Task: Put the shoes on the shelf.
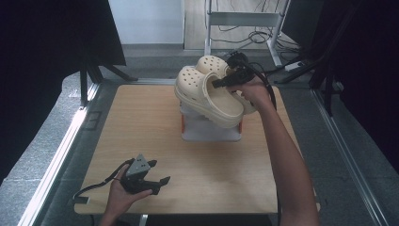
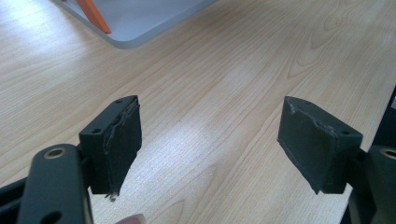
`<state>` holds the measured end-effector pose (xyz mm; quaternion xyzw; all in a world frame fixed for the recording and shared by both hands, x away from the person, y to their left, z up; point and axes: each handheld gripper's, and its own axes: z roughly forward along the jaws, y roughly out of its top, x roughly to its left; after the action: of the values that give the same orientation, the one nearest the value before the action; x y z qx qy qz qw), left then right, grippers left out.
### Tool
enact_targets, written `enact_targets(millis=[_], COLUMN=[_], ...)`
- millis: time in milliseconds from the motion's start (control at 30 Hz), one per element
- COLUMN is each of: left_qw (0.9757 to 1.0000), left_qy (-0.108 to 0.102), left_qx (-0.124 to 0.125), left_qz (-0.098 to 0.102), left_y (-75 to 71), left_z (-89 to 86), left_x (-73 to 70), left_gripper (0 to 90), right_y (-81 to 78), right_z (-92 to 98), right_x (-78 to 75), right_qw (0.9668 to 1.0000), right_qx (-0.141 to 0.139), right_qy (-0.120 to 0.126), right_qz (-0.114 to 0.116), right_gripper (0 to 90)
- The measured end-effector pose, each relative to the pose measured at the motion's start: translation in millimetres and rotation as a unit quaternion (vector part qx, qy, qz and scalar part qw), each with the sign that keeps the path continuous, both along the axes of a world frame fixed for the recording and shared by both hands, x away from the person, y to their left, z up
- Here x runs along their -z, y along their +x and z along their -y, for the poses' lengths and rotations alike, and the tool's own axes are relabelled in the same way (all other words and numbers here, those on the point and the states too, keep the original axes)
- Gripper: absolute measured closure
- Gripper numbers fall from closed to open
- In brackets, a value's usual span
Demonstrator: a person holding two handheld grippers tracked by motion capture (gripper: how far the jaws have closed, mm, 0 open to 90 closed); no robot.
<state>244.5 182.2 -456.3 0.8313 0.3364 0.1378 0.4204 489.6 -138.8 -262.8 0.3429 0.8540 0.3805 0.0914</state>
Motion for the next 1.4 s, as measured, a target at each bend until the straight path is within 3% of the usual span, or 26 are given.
enact_targets(millis=[433, 600, 833, 1000, 1233, 1400], left_qw=[1.0000, 1.0000, 1.0000, 1.0000, 1.0000, 0.9999], left_qy=[0.000, -0.001, -0.002, -0.006, -0.009, -0.010], left_qx=[0.001, 0.001, 0.001, 0.000, 0.000, -0.001], left_qz=[0.000, 0.001, 0.001, 0.001, 0.004, 0.005], left_y=[0.2, -0.2, -0.4, -0.9, -2.0, -1.9], left_z=[-0.1, -0.2, -0.9, -1.4, -3.3, -3.5], left_x=[0.0, -0.3, -1.1, -1.9, -4.0, -4.3], left_gripper=[22.1, 22.1, 22.1, 22.1, 22.1, 22.1], right_y=[20.8, 26.1, 31.9, 33.8, 37.7, 41.7], right_z=[-13.2, -20.2, -29.7, -39.5, -49.1, -47.8], right_x=[6.9, 7.9, 9.2, 7.3, 7.1, 8.8], right_qw=[0.9991, 0.9970, 0.9911, 0.9848, 0.9789, 0.9730], right_qx=[0.041, 0.076, 0.132, 0.172, 0.201, 0.228], right_qy=[-0.006, -0.008, -0.005, -0.008, -0.021, -0.002], right_qz=[-0.008, -0.013, -0.020, -0.021, -0.029, -0.036], right_gripper=[65.7, 65.7, 65.7, 65.6, 65.5, 65.6])
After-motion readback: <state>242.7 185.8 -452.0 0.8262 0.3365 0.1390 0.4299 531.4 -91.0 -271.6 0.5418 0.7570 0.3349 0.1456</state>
